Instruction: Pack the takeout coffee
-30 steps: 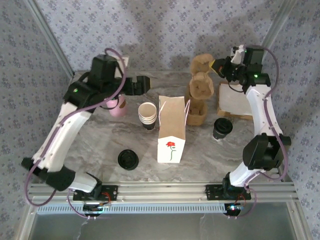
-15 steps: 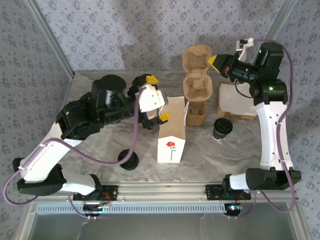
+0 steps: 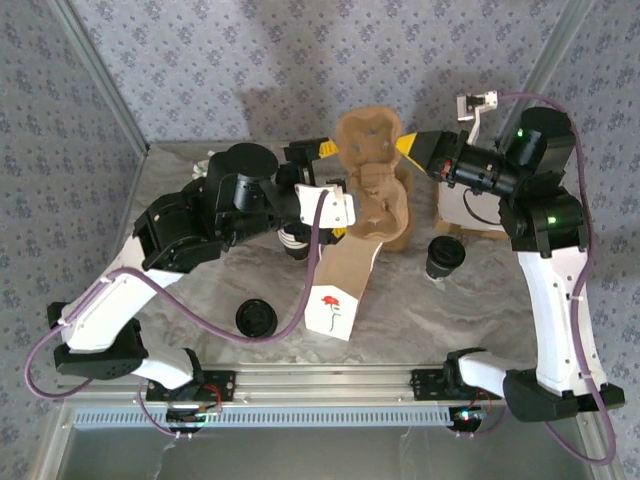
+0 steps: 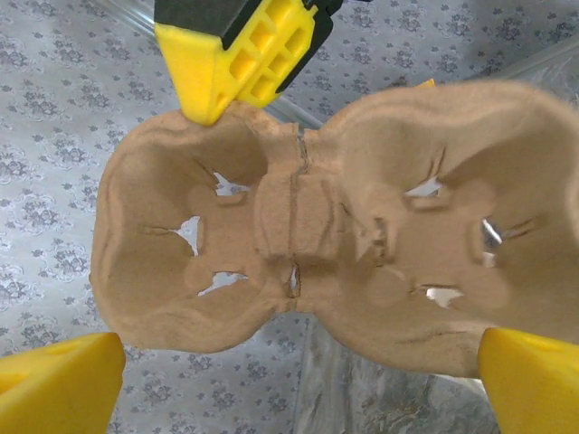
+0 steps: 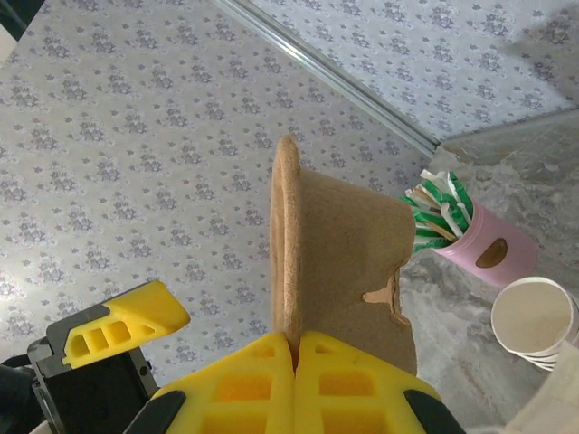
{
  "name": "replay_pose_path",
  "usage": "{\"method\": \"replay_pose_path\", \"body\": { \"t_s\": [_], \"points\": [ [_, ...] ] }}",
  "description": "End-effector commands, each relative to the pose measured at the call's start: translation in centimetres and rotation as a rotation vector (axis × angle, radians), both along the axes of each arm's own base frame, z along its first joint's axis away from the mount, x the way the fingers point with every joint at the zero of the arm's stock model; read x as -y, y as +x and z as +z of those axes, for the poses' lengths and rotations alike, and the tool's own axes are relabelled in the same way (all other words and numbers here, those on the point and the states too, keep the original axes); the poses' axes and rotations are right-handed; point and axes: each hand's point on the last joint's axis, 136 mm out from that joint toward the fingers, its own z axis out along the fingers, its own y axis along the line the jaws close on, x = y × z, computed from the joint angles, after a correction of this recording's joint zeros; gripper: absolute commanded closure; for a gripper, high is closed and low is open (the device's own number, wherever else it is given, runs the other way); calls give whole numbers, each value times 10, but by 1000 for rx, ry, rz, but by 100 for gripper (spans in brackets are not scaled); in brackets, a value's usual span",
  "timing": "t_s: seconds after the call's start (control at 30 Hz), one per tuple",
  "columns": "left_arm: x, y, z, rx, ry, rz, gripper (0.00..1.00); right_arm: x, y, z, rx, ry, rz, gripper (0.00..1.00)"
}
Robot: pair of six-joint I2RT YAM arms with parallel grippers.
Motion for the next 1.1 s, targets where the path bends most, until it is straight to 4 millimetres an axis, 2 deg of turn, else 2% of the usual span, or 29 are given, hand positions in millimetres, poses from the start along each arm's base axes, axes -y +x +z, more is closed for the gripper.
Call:
{"method": "replay_pose_path", "body": {
  "t_s": [0.0, 0.27, 0.4, 0.67, 0.87, 1.07],
  "points": [
    [-3, -6, 26, 25, -91, -13, 0, 3, -4, 7, 23, -22, -24, 100],
    [-20, -14, 28, 14, -106, -3, 0, 12, 12, 11, -5, -12, -124, 100],
    [-23, -15, 23, 31, -75, -7, 0, 4, 7, 12, -3, -5, -127, 100],
    [-8, -14, 21, 31, -83, -40, 2, -22, -4, 3, -10, -28, -79, 100],
    [0, -7, 11, 33, -27, -29, 10, -35, -11, 1, -8, -36, -42, 100],
    [7, -6, -2, -34, 33, -38, 16, -45, -15, -9, -16, -71, -9, 100]
  ]
}}
